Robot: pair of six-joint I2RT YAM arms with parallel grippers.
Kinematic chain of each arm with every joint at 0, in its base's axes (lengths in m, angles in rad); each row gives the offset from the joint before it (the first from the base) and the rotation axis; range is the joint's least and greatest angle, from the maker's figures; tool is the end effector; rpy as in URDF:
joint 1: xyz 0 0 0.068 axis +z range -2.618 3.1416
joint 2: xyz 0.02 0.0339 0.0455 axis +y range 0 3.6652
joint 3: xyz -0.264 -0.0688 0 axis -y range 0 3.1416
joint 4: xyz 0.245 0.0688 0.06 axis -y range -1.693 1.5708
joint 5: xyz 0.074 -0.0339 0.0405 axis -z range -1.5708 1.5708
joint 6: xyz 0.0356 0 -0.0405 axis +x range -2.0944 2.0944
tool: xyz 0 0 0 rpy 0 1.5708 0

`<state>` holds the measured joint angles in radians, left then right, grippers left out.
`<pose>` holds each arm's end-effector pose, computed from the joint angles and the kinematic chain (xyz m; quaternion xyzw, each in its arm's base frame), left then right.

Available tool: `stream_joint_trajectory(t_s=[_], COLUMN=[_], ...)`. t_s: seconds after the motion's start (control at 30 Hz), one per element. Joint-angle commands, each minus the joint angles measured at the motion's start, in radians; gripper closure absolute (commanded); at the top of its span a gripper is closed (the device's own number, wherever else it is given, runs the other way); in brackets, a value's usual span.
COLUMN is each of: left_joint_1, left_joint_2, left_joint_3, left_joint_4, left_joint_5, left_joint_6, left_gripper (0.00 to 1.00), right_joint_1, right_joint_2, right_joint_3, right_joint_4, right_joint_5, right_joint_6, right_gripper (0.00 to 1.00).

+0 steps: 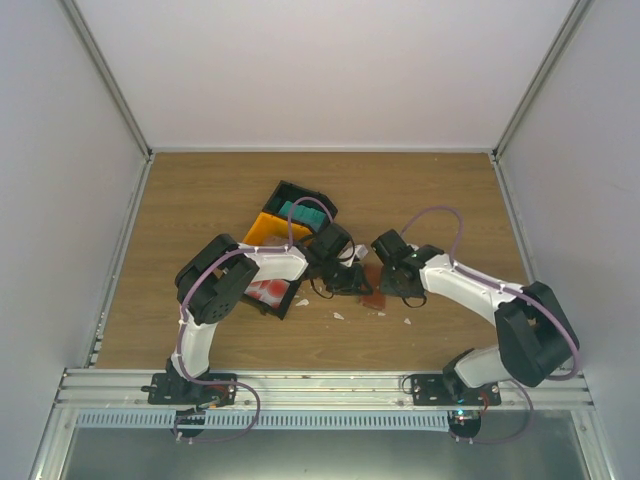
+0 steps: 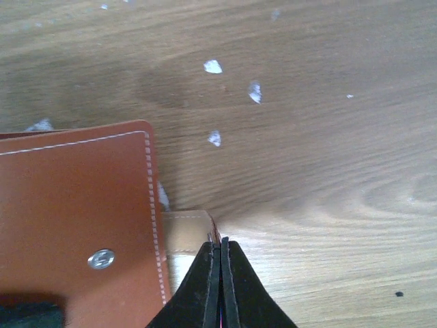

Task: Put the credit cards into the card holder
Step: Close the card holder at the center of the board.

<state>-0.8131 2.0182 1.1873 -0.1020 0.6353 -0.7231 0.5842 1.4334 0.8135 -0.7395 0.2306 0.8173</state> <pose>0.2629 -0.3086 0.1286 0.1384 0.8967 -0.4203 0.0082 0.2054 0.1261 0.1753 0.1269 0.9797 -0.0199 0.1539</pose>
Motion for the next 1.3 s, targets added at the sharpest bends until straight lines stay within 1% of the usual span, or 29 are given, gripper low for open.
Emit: stream_joint_trajectory(t_s=[0.0,0.1,0.17,0.27,0.4,0.57,0.8,1.0,1.07,1.27], left_joint_1=[-0.009,-0.009,-0.009,-0.009,-0.008,-0.008,-0.008,-0.008,-0.008,-0.008], left_joint_2=[0.012,0.015,0.016,0.019,0.032,0.029,0.028,0.038,0.042,0.049], left_joint_3=[-0.019,-0.026,-0.032,-0.037,-0.036,-0.041,-0.052,-0.056,-0.057,-0.061], left_joint_4=[-0.062,-0.059,-0.054,-0.046,-0.042,-0.043,-0.04,-0.042,-0.042,-0.06], left_joint_5=[-0.106,-0.111,-0.109,-0.114,-0.118,-0.129,-0.128,-0.142,-0.151,-0.181], left_joint_6=[0.019,0.021,0.022,0.025,0.035,0.041,0.04,0.042,0.042,0.052], left_gripper=[0.99,0.93,0.91,0.92,0.96,0.99,1.0,0.99,0.99,0.92], right_joint_1=[0.006,0.004,0.004,-0.003,-0.02,-0.042,-0.049,-0.05,-0.05,-0.052], right_joint_2=[-0.042,-0.061,-0.076,-0.096,-0.104,-0.105,-0.088,-0.076,-0.074,-0.03], right_joint_3=[-0.014,-0.039,-0.061,-0.093,-0.112,-0.118,-0.102,-0.073,-0.069,-0.042], right_joint_4=[0.076,0.141,0.196,0.26,0.297,0.325,0.307,0.223,0.206,0.207], right_joint_5=[-0.043,-0.089,-0.127,-0.17,-0.222,-0.282,-0.32,-0.274,-0.279,-0.329], right_joint_6=[-0.04,-0.077,-0.114,-0.174,-0.233,-0.254,-0.259,-0.261,-0.267,-0.3], right_gripper=[1.0,1.0,0.99,1.0,0.99,1.0,0.99,1.0,0.99,1.0])
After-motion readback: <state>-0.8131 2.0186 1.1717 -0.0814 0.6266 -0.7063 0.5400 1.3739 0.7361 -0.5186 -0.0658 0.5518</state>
